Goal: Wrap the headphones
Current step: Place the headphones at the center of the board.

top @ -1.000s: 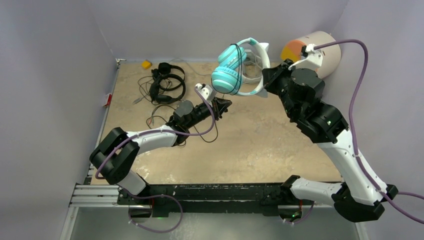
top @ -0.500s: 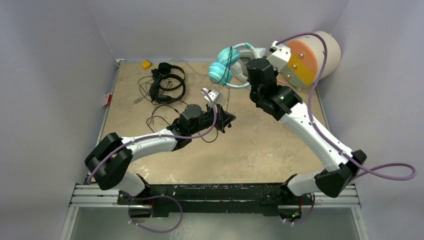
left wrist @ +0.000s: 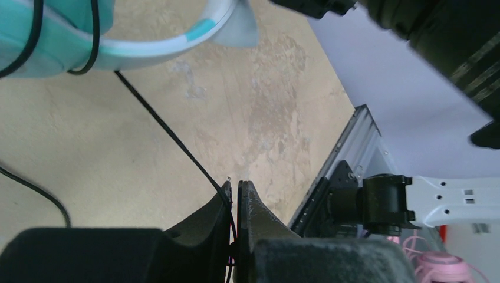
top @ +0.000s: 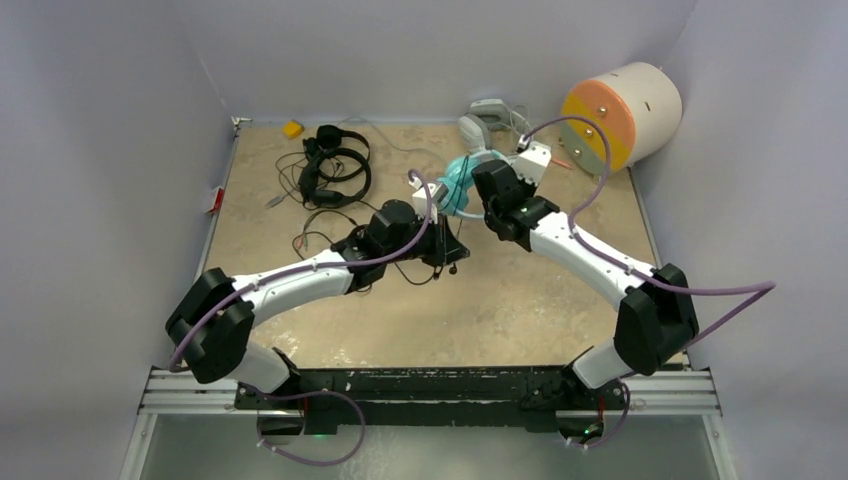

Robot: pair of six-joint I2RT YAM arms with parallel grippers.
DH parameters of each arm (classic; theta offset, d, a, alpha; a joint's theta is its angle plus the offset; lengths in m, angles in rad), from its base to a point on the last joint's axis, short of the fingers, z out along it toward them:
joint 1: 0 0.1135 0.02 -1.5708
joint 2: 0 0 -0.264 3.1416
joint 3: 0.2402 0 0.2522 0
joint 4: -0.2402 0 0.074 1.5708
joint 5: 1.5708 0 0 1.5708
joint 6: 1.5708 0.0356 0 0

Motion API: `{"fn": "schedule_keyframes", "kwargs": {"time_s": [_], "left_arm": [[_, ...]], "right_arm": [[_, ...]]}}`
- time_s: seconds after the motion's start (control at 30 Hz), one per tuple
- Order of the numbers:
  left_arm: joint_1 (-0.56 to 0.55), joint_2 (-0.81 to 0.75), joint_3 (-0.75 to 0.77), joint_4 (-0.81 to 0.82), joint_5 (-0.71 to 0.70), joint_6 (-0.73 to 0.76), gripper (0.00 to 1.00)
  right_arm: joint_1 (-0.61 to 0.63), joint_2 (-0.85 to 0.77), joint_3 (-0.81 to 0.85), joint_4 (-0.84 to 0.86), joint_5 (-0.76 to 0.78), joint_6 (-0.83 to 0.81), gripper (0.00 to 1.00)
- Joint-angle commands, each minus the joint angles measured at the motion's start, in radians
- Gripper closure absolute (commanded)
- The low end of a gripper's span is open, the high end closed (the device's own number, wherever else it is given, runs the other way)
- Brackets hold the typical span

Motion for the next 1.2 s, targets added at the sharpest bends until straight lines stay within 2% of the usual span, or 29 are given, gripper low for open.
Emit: {"fn": "schedule_keyframes", "kwargs": {"time_s": [0.0, 0.2, 0.37, 0.5, 0.57, 0.63, 0.83, 0.87, 0.93, 0.97, 1.17], "left_arm": [[-0.011, 0.023, 0.014, 0.005, 0.12, -0.14, 0.94], [-0.01, 0.077, -0.064, 0.105, 0.183, -0.253, 0.93], [-0.01, 0.148, -0.088, 0.165, 0.214, -0.289, 0.9], [-0.009, 0.222, -0.084, 0.231, 0.258, -0.332, 0.88], [-0.007, 0.25, -0.086, 0.269, 0.274, -0.36, 0.87], [-0.006, 0.269, -0.091, 0.309, 0.283, -0.388, 0.84], [-0.003, 0.292, -0.089, 0.384, 0.298, -0.45, 0.79], [-0.002, 0.29, -0.087, 0.386, 0.298, -0.455, 0.78], [-0.003, 0.285, -0.089, 0.387, 0.293, -0.465, 0.78], [-0.001, 0.281, -0.094, 0.393, 0.287, -0.474, 0.77], [-0.001, 0.274, -0.096, 0.445, 0.263, -0.534, 0.7]], "right_arm": [[-0.002, -0.03, -0.068, 0.073, -0.012, 0.178, 1.0], [-0.003, -0.06, -0.267, 0.008, -0.085, 0.342, 1.0], [-0.003, -0.074, -0.391, 0.009, -0.165, 0.4, 1.0], [0.001, -0.1, -0.446, 0.014, -0.236, 0.408, 1.0], [0.01, -0.119, -0.471, 0.025, -0.257, 0.413, 0.97], [0.018, -0.135, -0.498, 0.042, -0.279, 0.416, 1.0], [0.024, -0.178, -0.538, 0.071, -0.307, 0.392, 1.0], [0.024, -0.184, -0.536, 0.066, -0.304, 0.39, 0.96], [0.025, -0.188, -0.532, 0.057, -0.292, 0.383, 0.76], [0.026, -0.19, -0.532, 0.054, -0.289, 0.38, 0.72], [0.026, -0.188, -0.545, 0.093, -0.311, 0.349, 0.71]]}}
